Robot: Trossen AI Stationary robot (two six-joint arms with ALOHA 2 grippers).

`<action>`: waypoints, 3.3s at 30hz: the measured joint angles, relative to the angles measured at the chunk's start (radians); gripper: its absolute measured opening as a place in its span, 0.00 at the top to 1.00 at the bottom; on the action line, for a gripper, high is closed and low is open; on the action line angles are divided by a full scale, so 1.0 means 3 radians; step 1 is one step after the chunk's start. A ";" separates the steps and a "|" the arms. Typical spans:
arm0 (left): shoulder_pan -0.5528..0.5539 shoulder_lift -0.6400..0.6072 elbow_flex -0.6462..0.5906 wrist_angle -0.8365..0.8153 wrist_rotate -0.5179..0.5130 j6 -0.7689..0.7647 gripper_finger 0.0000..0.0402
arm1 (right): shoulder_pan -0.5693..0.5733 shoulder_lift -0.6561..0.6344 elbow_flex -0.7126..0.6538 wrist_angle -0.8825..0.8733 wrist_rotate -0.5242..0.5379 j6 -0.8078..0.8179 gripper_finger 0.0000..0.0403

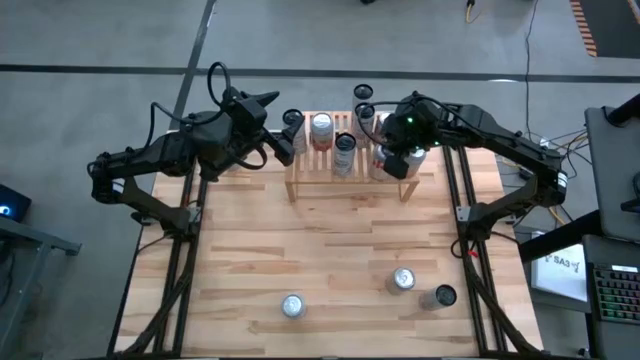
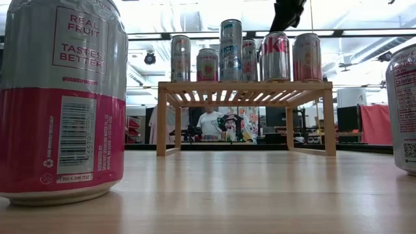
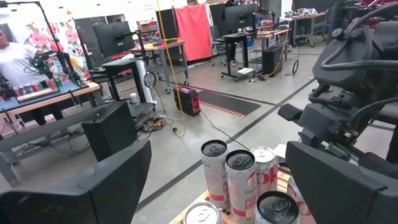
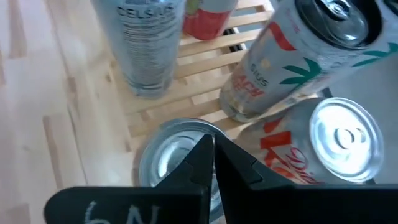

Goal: Place canned beverage on shelf
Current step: Put the top silver soda can on the shelf aligned with the other silver soda can

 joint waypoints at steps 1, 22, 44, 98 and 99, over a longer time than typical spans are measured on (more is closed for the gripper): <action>0.0000 0.0000 0.0000 0.0002 0.0000 0.0000 0.11 | 0.0000 -0.0002 0.0000 -0.0007 0.0027 -0.0003 0.98; 0.0000 0.0008 0.0000 0.0001 0.0000 0.0070 0.11 | 0.0008 -0.0024 -0.0069 0.0086 -0.0143 0.0220 0.98; 0.0000 0.0008 0.0000 -0.0001 0.0000 0.0090 0.11 | 0.0006 -0.0033 -0.0070 0.0029 0.0001 0.0037 0.98; -0.0001 0.0006 0.0000 -0.0001 0.0000 0.0165 0.11 | -0.0704 0.0061 0.0135 0.0285 0.0224 0.1754 0.98; -0.0001 0.0006 0.0000 -0.0001 0.0000 0.0165 0.11 | -0.0704 0.0083 0.0135 0.0308 0.0224 0.1813 0.98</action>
